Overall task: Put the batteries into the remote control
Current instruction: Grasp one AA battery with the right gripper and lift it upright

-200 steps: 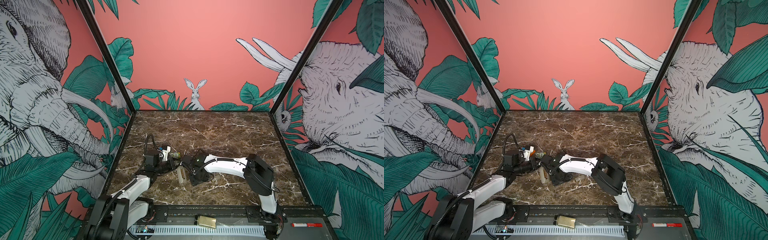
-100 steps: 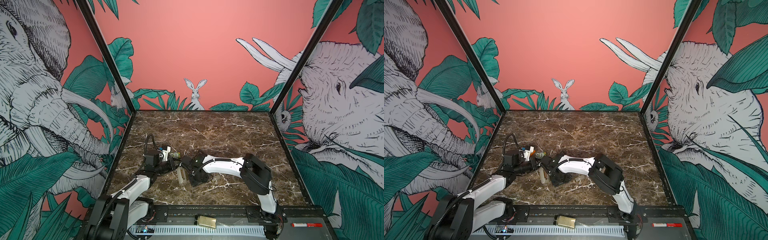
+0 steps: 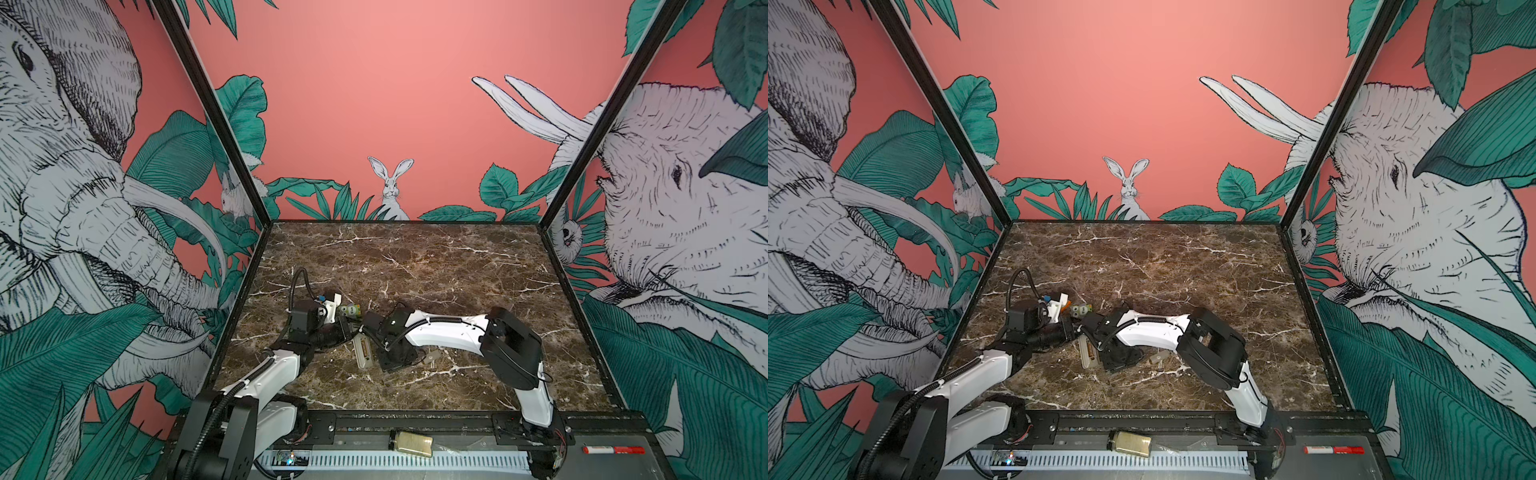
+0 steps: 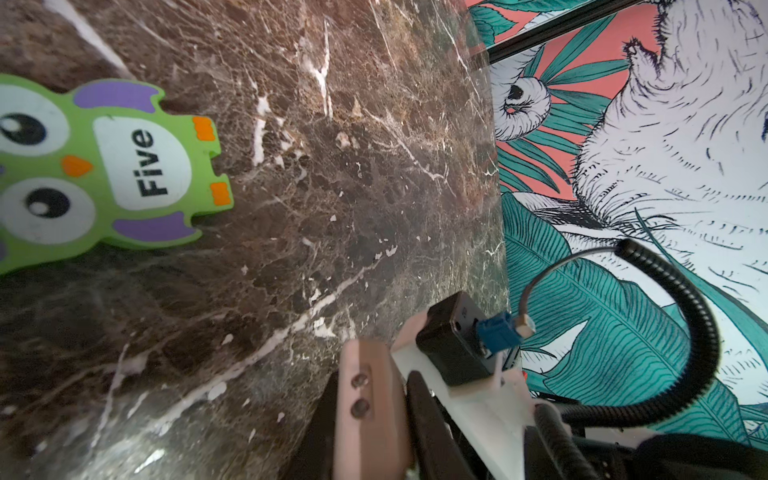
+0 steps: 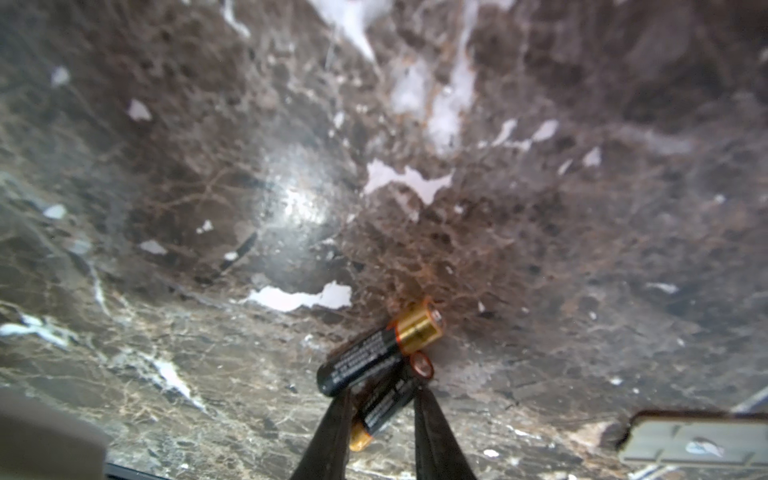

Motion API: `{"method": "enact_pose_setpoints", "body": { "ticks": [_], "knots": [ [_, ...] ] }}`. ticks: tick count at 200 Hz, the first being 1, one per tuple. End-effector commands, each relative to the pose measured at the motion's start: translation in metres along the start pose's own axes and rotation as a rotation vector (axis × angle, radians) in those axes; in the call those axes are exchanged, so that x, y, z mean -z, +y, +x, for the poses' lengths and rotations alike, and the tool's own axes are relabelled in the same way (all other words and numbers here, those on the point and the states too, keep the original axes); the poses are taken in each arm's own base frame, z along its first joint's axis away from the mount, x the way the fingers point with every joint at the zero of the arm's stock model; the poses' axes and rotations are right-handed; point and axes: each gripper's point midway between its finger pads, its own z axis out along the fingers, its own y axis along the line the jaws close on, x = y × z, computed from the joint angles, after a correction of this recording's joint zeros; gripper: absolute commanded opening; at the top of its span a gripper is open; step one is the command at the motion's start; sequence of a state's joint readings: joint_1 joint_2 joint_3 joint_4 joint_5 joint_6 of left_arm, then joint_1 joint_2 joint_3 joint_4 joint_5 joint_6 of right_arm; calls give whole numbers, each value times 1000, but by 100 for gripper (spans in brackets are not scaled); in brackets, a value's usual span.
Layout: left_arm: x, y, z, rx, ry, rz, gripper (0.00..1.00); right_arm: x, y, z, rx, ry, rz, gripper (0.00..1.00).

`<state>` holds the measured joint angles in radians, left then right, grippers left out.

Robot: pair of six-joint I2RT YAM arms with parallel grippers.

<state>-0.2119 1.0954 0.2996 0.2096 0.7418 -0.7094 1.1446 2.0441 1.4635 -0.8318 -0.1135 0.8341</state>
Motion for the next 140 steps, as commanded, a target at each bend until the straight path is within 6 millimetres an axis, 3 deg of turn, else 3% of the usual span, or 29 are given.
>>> {"method": "enact_pose_setpoints", "body": {
  "ticks": [1,84,106,140],
  "knots": [
    [1,-3,-1,-25,-6,6,0,-2,-12,8,-24,19,28,23],
    [-5,-12,-10,-65,-9,6,0,3,-29,11,-23,12,14,8],
    [-14,-23,-6,-117,21,1,0,8,-34,7,-18,1,15,5],
    [-25,-39,-16,-114,-7,59,0,14,-56,2,-54,-19,28,4]
  ]
}}
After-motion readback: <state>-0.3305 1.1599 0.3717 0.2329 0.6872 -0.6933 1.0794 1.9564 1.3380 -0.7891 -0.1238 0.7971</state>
